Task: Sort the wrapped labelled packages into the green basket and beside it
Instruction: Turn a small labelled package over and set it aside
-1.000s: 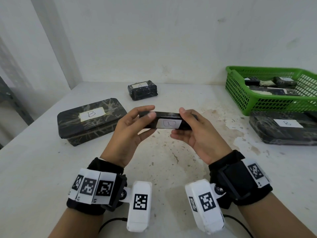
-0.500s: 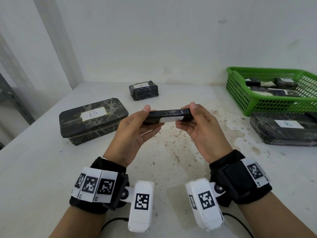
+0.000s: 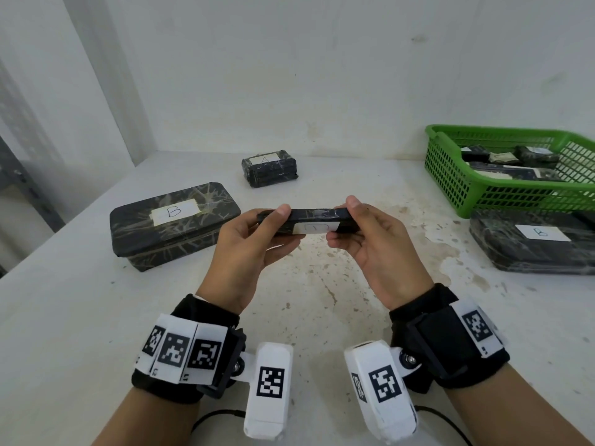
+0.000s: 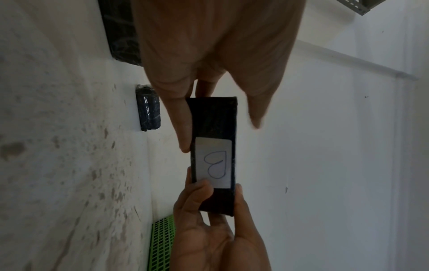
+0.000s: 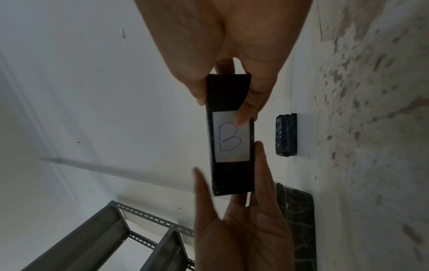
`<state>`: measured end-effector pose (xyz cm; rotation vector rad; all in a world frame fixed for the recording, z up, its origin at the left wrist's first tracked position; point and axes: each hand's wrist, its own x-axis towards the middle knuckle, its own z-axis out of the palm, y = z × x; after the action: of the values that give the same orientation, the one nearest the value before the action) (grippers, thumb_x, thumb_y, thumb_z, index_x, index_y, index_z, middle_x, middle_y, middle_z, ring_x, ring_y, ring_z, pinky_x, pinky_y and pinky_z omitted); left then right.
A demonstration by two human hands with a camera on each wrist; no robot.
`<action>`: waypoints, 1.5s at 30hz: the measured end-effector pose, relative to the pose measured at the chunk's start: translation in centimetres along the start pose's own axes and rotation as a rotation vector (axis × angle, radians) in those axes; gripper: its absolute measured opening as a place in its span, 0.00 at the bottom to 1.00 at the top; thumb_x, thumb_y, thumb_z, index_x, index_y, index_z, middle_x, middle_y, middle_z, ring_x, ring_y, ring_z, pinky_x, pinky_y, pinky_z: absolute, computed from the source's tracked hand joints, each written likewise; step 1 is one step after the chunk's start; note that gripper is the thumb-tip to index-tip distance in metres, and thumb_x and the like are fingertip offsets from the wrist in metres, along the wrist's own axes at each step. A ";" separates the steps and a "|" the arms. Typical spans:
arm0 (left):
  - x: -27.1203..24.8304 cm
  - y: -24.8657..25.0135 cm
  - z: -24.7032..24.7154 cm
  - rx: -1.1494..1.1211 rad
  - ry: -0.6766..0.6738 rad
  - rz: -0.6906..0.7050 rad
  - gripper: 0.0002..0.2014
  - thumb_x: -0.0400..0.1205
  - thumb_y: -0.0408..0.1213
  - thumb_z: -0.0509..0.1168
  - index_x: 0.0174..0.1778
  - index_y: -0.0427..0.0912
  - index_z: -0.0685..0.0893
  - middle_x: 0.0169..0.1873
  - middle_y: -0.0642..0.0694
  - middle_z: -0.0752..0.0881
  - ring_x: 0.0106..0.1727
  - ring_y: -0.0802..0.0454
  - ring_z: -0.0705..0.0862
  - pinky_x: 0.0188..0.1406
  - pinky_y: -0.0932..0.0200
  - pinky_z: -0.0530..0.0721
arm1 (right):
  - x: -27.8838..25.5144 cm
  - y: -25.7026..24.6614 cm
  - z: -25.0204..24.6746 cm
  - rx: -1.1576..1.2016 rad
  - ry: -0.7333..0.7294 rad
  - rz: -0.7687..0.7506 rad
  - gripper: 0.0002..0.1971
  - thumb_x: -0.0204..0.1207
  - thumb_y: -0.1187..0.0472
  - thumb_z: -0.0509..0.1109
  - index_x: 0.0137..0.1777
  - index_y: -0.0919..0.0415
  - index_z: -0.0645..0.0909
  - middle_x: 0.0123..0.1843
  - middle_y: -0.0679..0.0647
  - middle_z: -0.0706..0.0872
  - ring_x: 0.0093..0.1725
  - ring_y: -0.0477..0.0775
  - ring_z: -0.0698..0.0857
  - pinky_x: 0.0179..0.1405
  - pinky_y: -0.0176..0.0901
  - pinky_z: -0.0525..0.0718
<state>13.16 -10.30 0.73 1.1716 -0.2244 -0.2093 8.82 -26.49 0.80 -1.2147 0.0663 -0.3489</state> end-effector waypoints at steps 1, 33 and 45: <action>0.0 -0.1 0.0 0.000 0.009 0.009 0.16 0.74 0.43 0.69 0.49 0.32 0.87 0.46 0.35 0.92 0.49 0.42 0.92 0.47 0.59 0.90 | 0.0 0.0 0.1 0.002 0.002 0.010 0.15 0.84 0.57 0.64 0.48 0.70 0.84 0.39 0.60 0.88 0.35 0.53 0.86 0.38 0.39 0.88; -0.5 -0.5 0.6 0.102 -0.015 -0.024 0.18 0.74 0.38 0.73 0.54 0.28 0.83 0.55 0.25 0.86 0.50 0.44 0.90 0.49 0.59 0.89 | -0.8 0.9 0.8 -0.221 0.083 -0.013 0.20 0.65 0.53 0.81 0.50 0.66 0.81 0.34 0.49 0.85 0.31 0.45 0.83 0.38 0.39 0.83; 0.0 0.3 -0.1 -0.152 -0.020 0.072 0.32 0.71 0.29 0.75 0.72 0.35 0.73 0.54 0.38 0.90 0.58 0.46 0.89 0.60 0.56 0.87 | -0.5 -0.3 0.3 0.017 0.034 -0.019 0.12 0.82 0.69 0.66 0.64 0.59 0.78 0.52 0.58 0.87 0.49 0.49 0.89 0.49 0.36 0.86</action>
<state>13.22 -10.12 0.97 1.0088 -0.2636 -0.1720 8.38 -26.21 1.14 -1.1931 0.0809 -0.3859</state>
